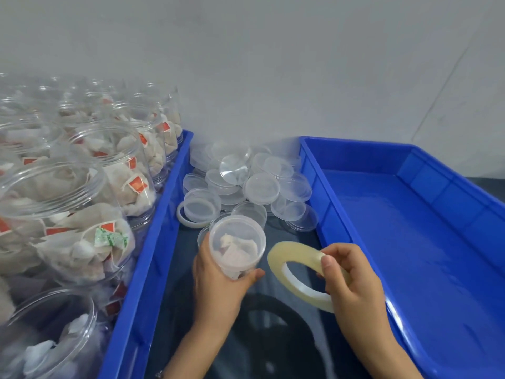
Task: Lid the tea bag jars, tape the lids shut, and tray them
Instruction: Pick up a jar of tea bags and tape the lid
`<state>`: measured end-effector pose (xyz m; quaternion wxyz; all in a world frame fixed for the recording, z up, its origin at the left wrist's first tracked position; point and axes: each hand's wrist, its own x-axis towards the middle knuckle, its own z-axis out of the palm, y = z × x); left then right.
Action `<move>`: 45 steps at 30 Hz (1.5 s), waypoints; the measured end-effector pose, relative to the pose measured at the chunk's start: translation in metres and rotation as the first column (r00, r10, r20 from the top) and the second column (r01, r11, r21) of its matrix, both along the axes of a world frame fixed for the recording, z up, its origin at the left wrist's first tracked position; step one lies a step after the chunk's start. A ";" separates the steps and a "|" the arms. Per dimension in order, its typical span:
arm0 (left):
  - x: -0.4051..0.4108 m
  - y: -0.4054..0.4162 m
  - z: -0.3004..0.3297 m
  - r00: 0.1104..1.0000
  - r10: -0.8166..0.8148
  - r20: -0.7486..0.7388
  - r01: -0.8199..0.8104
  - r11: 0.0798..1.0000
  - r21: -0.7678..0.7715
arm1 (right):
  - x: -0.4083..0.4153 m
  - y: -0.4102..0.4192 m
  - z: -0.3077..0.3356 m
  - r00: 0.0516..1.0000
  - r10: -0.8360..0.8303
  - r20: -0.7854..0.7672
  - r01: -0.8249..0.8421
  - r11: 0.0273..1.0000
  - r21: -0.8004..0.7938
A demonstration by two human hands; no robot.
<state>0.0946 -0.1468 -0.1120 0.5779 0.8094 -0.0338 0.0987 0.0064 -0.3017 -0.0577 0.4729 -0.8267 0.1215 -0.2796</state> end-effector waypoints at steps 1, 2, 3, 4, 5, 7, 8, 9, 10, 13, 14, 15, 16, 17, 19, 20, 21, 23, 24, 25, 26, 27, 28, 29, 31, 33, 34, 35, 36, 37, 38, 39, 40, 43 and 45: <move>-0.001 0.003 0.000 1.000 -0.014 -0.025 0.014 1.000 -0.004 | 0.000 0.001 0.003 1.000 -0.002 0.019 0.001 0.998 0.057; -0.002 0.006 -0.001 0.998 -0.016 -0.058 0.015 1.000 -0.015 | 0.000 0.002 0.005 0.999 -0.005 0.042 0.000 0.994 0.108; -0.004 0.009 -0.002 0.996 -0.016 -0.091 0.011 0.999 -0.048 | -0.001 0.003 0.006 0.998 -0.006 0.062 -0.004 0.988 0.153; -0.007 0.011 -0.003 0.993 -0.023 -0.115 0.013 0.996 -0.087 | -0.001 0.004 0.008 0.997 -0.005 0.077 -0.010 0.982 0.190; -0.009 0.011 -0.004 0.990 -0.031 -0.135 0.018 0.995 -0.099 | -0.001 0.004 0.009 0.996 0.001 0.090 -0.021 0.977 0.214; -0.009 0.009 -0.001 0.987 -0.064 -0.150 0.060 0.998 -0.032 | 0.000 0.004 0.012 0.995 0.040 0.089 -0.059 0.971 0.230; -0.009 0.008 0.002 0.985 -0.087 -0.146 0.091 0.995 0.027 | 0.000 0.004 0.014 0.994 0.078 0.073 -0.092 0.971 0.220; -0.009 0.006 0.006 0.984 -0.106 -0.143 0.119 0.989 0.088 | 0.000 0.004 0.015 0.992 0.115 0.052 -0.123 0.973 0.197; -0.009 0.004 0.010 0.982 -0.106 -0.156 0.130 0.980 0.152 | -0.001 0.003 0.015 0.990 0.140 0.033 -0.143 0.976 0.164; -0.021 0.004 0.021 0.999 -0.038 0.035 0.029 0.969 0.244 | -0.005 0.003 0.016 0.988 0.152 -0.003 -0.152 0.986 0.072; -0.026 0.005 0.026 0.972 -0.068 0.223 0.013 0.971 0.239 | -0.008 0.003 0.016 0.989 0.149 -0.017 -0.149 0.988 0.028; -0.032 0.004 0.030 0.910 -0.112 0.399 0.026 0.976 0.215 | -0.010 0.005 0.017 0.989 0.144 -0.027 -0.145 0.989 -0.022; -0.038 0.003 0.035 0.851 -0.189 0.490 0.109 0.976 0.188 | -0.012 0.006 0.017 0.990 0.139 -0.031 -0.141 0.987 -0.075; -0.042 0.001 0.041 0.817 -0.290 0.498 0.239 0.957 0.164 | -0.014 0.009 0.019 0.991 0.134 -0.029 -0.137 0.983 -0.122; -0.045 -0.003 0.054 0.762 -0.475 0.440 0.445 0.878 0.178 | -0.017 0.013 0.021 0.991 0.134 -0.001 -0.132 0.973 -0.188; -0.044 -0.006 0.057 0.742 -0.524 0.417 0.496 0.849 0.184 | -0.018 0.015 0.022 0.990 0.141 0.014 -0.135 0.970 -0.204; -0.043 -0.008 0.060 0.725 -0.543 0.423 0.500 0.838 0.220 | -0.020 0.017 0.023 0.988 0.150 0.029 -0.141 0.968 -0.207; -0.040 -0.011 0.067 0.715 -0.496 0.493 0.444 0.867 0.228 | -0.023 0.019 0.025 0.986 0.159 0.053 -0.146 0.969 -0.198; -0.039 -0.012 0.069 0.699 -0.454 0.552 0.401 0.889 0.223 | -0.024 0.020 0.027 0.984 0.165 0.064 -0.151 0.971 -0.187; -0.037 -0.012 0.069 0.684 -0.415 0.600 0.370 0.906 0.204 | -0.026 0.021 0.029 0.982 0.176 0.070 -0.162 0.971 -0.174; -0.037 -0.012 0.070 0.677 -0.386 0.627 0.370 0.914 0.164 | -0.027 0.021 0.032 0.980 0.188 0.072 -0.175 0.971 -0.162; -0.038 -0.011 0.072 0.691 -0.369 0.622 0.389 0.915 0.111 | -0.028 0.021 0.035 0.977 0.200 0.073 -0.186 0.970 -0.158; -0.039 -0.010 0.075 0.724 -0.359 0.589 0.417 0.908 0.041 | -0.028 0.021 0.038 0.975 0.211 0.070 -0.197 0.966 -0.167; -0.040 -0.008 0.077 0.762 -0.351 0.544 0.440 0.897 -0.038 | -0.029 0.021 0.041 0.973 0.223 0.060 -0.210 0.961 -0.180; -0.043 -0.005 0.080 0.825 -0.336 0.454 0.448 0.879 -0.163 | -0.029 0.020 0.044 0.972 0.235 0.022 -0.226 0.953 -0.200; -0.047 -0.002 0.082 0.868 -0.363 0.340 0.449 0.865 -0.222 | -0.029 0.019 0.042 0.974 0.223 -0.031 -0.224 0.946 -0.234; -0.048 0.001 0.081 0.881 -0.388 0.271 0.451 0.863 -0.229 | -0.030 0.019 0.040 0.976 0.206 -0.066 -0.216 0.942 -0.258; -0.050 0.003 0.080 0.888 -0.410 0.207 0.451 0.865 -0.221 | -0.032 0.019 0.037 0.977 0.183 -0.106 -0.206 0.937 -0.282; -0.052 0.005 0.079 0.894 -0.423 0.148 0.446 0.871 -0.203 | -0.033 0.018 0.033 0.977 0.159 -0.142 -0.196 0.929 -0.314; -0.054 0.007 0.077 0.898 -0.429 0.094 0.439 0.878 -0.188 | -0.034 0.018 0.029 0.974 0.135 -0.181 -0.192 0.917 -0.350; -0.056 0.007 0.073 0.907 -0.418 0.045 0.419 0.892 -0.170 | -0.034 0.017 0.023 0.967 0.108 -0.229 -0.193 0.899 -0.393; -0.058 0.007 0.069 0.919 -0.393 0.003 0.390 0.910 -0.141 | -0.034 0.018 0.017 0.949 0.082 -0.303 -0.213 0.878 -0.429; -0.059 0.007 0.066 0.929 -0.369 -0.020 0.365 0.926 -0.098 | -0.033 0.018 0.009 0.922 0.053 -0.384 -0.239 0.858 -0.455; -0.065 0.005 0.059 0.938 -0.346 0.038 0.342 0.937 0.073 | -0.030 0.019 -0.003 0.812 0.054 -0.581 -0.322 0.872 -0.368; -0.062 0.006 0.055 0.955 -0.279 0.099 0.267 0.957 0.115 | -0.026 0.015 -0.004 0.743 0.230 -0.629 -0.385 0.915 -0.120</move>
